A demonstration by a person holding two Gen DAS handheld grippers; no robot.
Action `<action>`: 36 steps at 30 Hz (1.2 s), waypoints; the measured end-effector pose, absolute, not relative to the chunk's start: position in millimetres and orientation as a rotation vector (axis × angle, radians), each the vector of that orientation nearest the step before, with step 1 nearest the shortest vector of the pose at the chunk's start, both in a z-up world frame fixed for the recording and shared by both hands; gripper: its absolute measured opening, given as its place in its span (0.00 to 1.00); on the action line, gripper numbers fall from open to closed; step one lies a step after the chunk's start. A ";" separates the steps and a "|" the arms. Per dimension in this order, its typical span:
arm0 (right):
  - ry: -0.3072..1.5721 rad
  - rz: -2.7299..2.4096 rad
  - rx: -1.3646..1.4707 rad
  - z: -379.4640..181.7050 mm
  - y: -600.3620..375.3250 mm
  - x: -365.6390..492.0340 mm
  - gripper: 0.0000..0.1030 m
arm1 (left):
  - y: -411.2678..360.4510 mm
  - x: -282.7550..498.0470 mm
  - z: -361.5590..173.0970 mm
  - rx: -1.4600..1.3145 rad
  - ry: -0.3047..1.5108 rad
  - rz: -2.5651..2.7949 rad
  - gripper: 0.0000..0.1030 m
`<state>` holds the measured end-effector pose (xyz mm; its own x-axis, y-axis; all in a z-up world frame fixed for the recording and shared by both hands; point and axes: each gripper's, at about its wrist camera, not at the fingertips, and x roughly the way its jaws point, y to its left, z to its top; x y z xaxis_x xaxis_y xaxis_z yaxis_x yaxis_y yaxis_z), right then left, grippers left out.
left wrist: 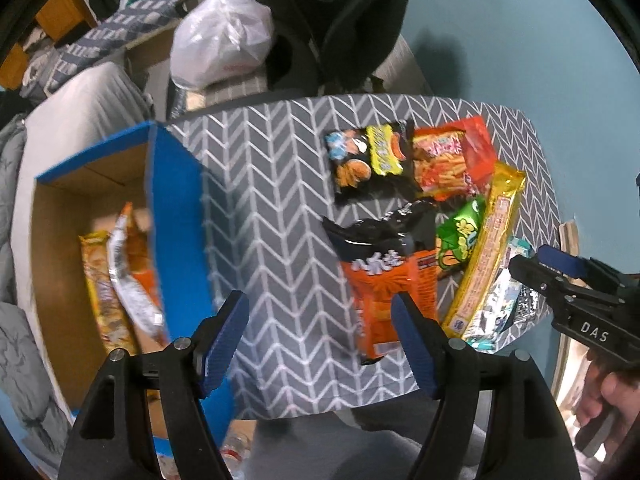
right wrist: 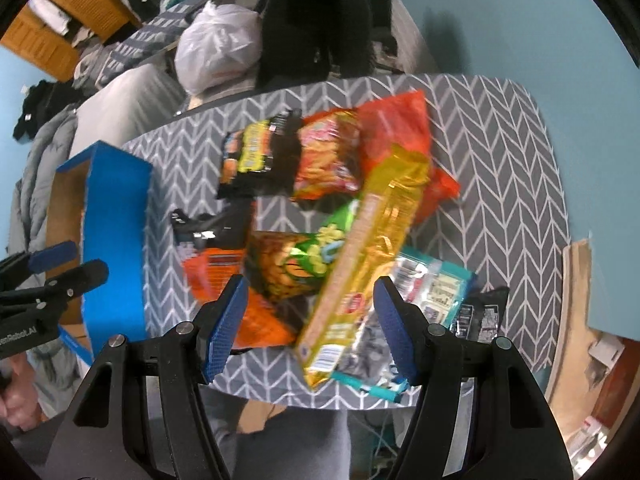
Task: Organize snacks
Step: 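Move both tools back over the snack pile, then grasp the black-orange chip bag with the left tool while the right tool grasps the gold wafer bar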
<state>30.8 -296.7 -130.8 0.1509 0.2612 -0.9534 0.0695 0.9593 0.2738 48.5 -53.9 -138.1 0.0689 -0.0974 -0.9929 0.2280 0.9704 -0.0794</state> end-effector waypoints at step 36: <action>1.406 0.204 0.322 -212.1 -302.4 28.9 0.32 | -114.8 40.9 -229.0 -0.041 1.629 -0.212 0.81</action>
